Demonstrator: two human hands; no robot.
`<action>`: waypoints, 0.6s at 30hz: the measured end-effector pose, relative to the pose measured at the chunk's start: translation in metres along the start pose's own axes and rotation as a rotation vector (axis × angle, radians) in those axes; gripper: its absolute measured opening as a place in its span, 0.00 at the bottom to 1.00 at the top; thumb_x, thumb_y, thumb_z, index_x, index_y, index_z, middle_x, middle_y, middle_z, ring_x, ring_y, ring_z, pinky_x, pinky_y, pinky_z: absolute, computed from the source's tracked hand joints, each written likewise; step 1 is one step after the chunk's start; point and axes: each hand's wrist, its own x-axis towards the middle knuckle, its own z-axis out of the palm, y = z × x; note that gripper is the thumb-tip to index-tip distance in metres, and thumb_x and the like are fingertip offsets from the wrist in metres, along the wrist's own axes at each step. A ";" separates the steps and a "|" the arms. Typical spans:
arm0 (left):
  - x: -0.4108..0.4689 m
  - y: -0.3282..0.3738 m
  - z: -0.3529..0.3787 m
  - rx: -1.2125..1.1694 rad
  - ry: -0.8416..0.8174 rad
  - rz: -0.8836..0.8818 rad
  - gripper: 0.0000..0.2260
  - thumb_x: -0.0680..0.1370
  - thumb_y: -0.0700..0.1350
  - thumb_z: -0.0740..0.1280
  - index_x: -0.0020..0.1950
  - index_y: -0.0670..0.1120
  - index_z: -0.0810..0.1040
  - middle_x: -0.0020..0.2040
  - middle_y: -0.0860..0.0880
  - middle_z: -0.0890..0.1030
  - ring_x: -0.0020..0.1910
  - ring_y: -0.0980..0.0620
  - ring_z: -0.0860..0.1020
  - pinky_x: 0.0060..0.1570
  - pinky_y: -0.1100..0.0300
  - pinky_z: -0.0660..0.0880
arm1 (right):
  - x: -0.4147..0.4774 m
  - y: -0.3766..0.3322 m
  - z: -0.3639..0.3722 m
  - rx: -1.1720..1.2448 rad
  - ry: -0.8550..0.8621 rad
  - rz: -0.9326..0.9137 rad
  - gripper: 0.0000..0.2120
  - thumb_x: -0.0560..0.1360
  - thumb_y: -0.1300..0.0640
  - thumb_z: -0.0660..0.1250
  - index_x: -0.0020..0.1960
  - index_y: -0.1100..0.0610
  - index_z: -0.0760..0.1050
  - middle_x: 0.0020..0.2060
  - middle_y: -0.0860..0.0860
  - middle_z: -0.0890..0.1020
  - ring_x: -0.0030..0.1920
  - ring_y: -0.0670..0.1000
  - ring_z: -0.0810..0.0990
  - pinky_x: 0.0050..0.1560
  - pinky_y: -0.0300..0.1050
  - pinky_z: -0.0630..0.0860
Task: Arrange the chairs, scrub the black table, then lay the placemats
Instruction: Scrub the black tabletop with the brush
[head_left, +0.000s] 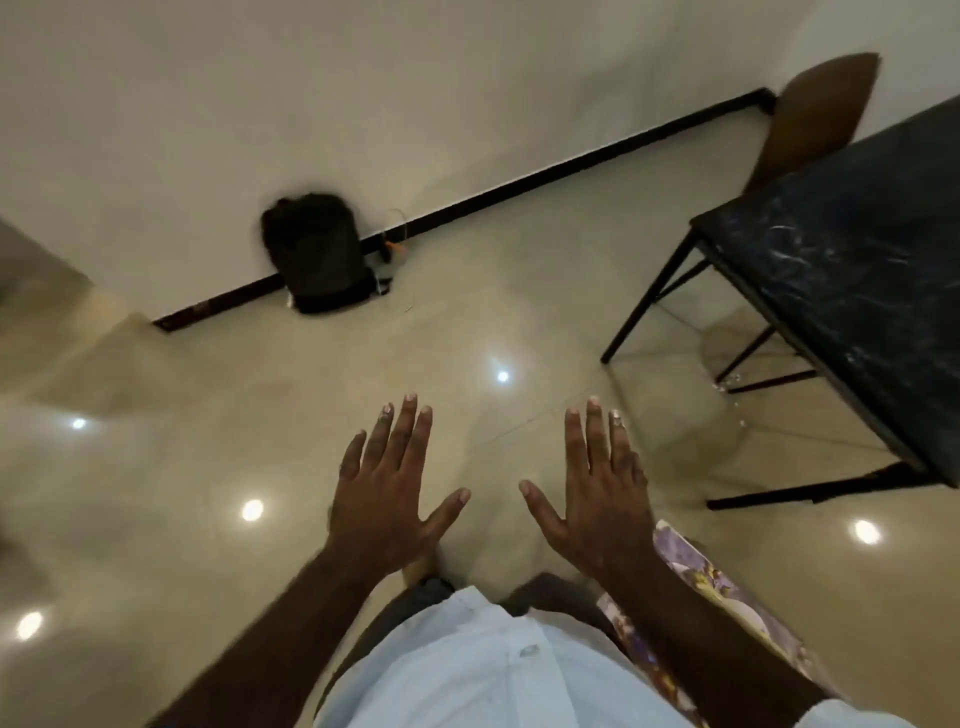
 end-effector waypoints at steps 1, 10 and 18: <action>0.025 -0.006 -0.005 0.011 -0.009 0.059 0.47 0.82 0.78 0.50 0.91 0.50 0.45 0.91 0.49 0.43 0.90 0.45 0.48 0.84 0.37 0.58 | 0.012 -0.004 -0.003 -0.005 0.008 0.049 0.51 0.81 0.25 0.59 0.91 0.56 0.49 0.90 0.57 0.46 0.88 0.66 0.52 0.80 0.68 0.66; 0.218 0.025 -0.020 0.058 -0.070 0.461 0.48 0.82 0.76 0.55 0.91 0.48 0.44 0.91 0.48 0.41 0.90 0.42 0.45 0.85 0.37 0.55 | 0.085 0.032 -0.027 0.016 0.119 0.502 0.53 0.80 0.24 0.59 0.91 0.54 0.44 0.90 0.56 0.39 0.89 0.63 0.44 0.84 0.69 0.58; 0.353 0.151 0.000 0.135 -0.139 0.744 0.48 0.82 0.77 0.52 0.91 0.48 0.45 0.91 0.48 0.40 0.90 0.42 0.41 0.86 0.34 0.52 | 0.130 0.130 -0.035 0.041 0.155 0.796 0.53 0.80 0.22 0.54 0.91 0.53 0.44 0.90 0.57 0.40 0.89 0.64 0.44 0.82 0.72 0.62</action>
